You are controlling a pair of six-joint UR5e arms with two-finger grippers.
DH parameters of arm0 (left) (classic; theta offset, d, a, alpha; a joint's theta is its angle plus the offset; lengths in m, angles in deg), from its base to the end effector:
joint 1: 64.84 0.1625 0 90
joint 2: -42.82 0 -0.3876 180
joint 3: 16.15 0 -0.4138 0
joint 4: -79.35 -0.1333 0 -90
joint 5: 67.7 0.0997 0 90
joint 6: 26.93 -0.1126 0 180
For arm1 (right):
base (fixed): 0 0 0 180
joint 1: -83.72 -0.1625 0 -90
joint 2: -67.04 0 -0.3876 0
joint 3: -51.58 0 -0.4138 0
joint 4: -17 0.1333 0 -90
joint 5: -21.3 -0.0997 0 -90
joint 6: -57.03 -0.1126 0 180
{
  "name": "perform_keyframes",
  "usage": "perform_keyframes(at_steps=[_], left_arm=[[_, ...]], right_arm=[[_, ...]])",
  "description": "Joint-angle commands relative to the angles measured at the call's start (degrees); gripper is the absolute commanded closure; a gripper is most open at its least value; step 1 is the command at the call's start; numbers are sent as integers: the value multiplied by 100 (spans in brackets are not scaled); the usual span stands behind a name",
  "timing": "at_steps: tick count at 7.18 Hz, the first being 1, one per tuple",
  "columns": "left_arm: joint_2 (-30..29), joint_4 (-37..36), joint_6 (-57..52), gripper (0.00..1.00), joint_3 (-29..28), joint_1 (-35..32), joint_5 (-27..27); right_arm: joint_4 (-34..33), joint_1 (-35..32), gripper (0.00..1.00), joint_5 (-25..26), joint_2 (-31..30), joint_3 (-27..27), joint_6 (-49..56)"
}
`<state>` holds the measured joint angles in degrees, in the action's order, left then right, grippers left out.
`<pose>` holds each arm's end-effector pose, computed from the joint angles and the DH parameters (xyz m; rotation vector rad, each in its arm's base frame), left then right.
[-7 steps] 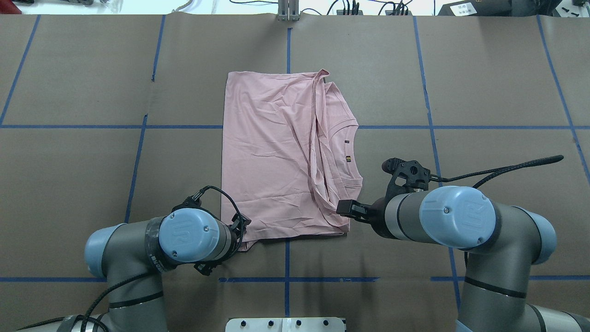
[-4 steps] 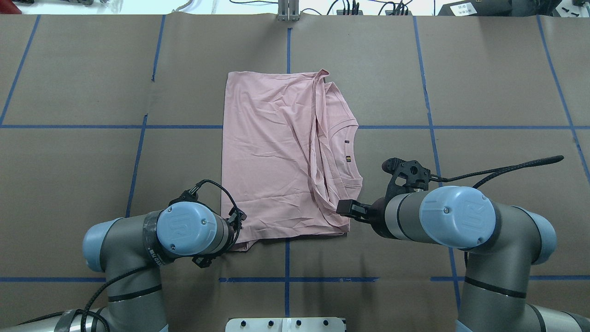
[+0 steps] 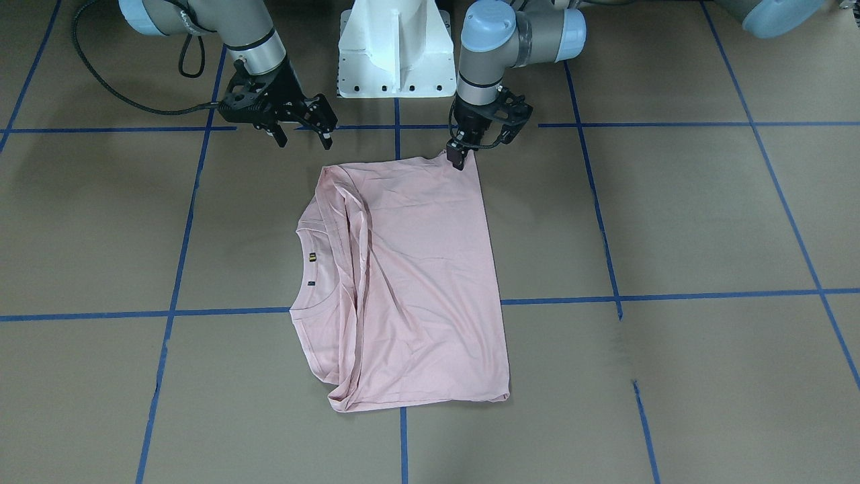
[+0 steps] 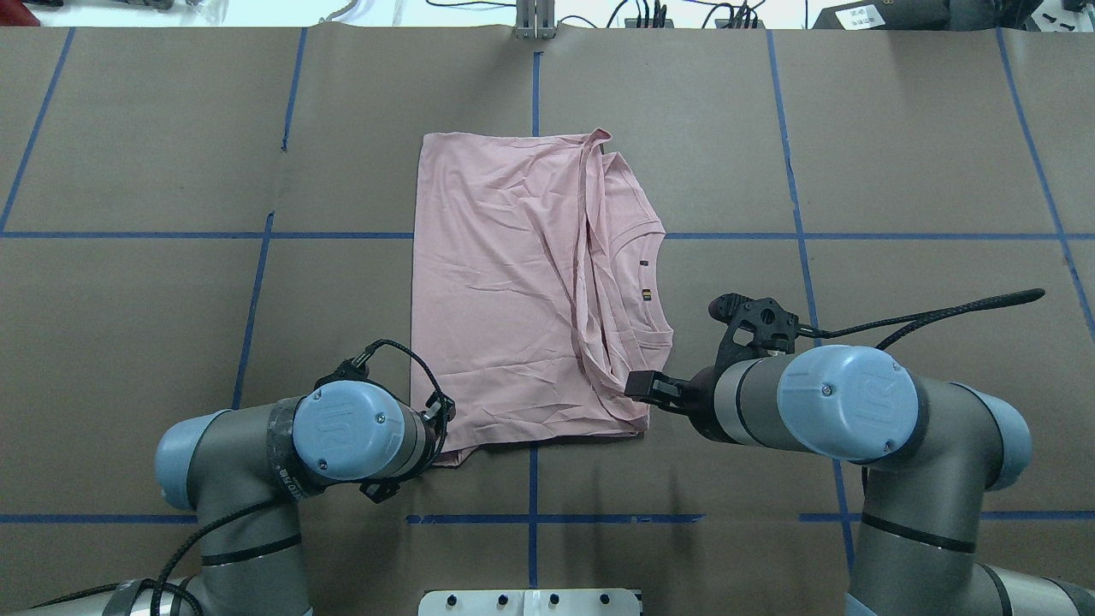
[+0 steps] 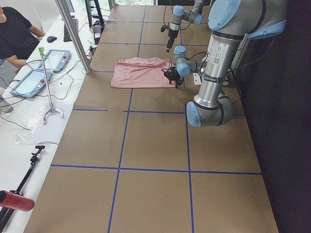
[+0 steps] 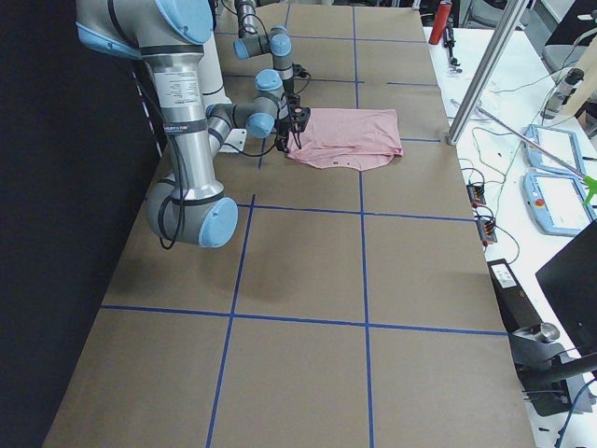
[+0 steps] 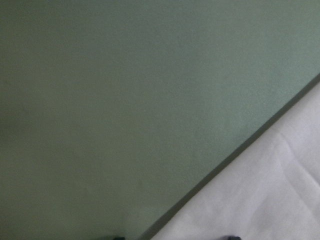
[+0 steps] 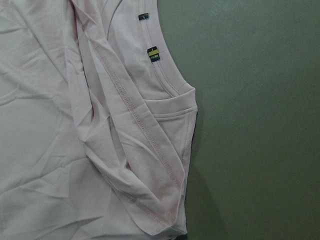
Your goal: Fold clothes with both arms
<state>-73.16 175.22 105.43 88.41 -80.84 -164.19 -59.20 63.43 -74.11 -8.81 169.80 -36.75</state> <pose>0.5762 -0.2907 0.2469 -0.2997 0.7926 -0.9138 -0.4725 -0.3055 0.2391 0.0551 -0.9870 0.3393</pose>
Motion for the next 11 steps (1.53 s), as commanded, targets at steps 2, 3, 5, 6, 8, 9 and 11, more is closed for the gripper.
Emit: perform_keyframes(at_steps=[2, 3, 5, 6, 8, 9, 11], left_arm=[[-12, -7, -52, 100, 89, 1, -45], [-38, -68, -78, 100, 108, 1, -54], [-12, -130, -148, 100, 326, -17, -63], [-12, -130, -314, 100, 336, -69, -63], [-3, -121, -342, 100, 345, -175, -54], [-12, -121, -394, 100, 354, -184, -54], [-12, -121, -474, 100, 354, -193, -54]], right_arm=[[0, -1, 0, -3, 0, -1, 0], [0, 7, 0, -12, 0, -19, -9], [-9, 7, 0, -21, 0, -45, -53], [-9, 25, 0, -21, 17, -132, -88], [-18, 69, 0, -3, 428, -552, -962], [-87, 86, 0, -3, 787, -938, -1202], [-622, 86, 0, -47, 1247, -1319, -1572]])
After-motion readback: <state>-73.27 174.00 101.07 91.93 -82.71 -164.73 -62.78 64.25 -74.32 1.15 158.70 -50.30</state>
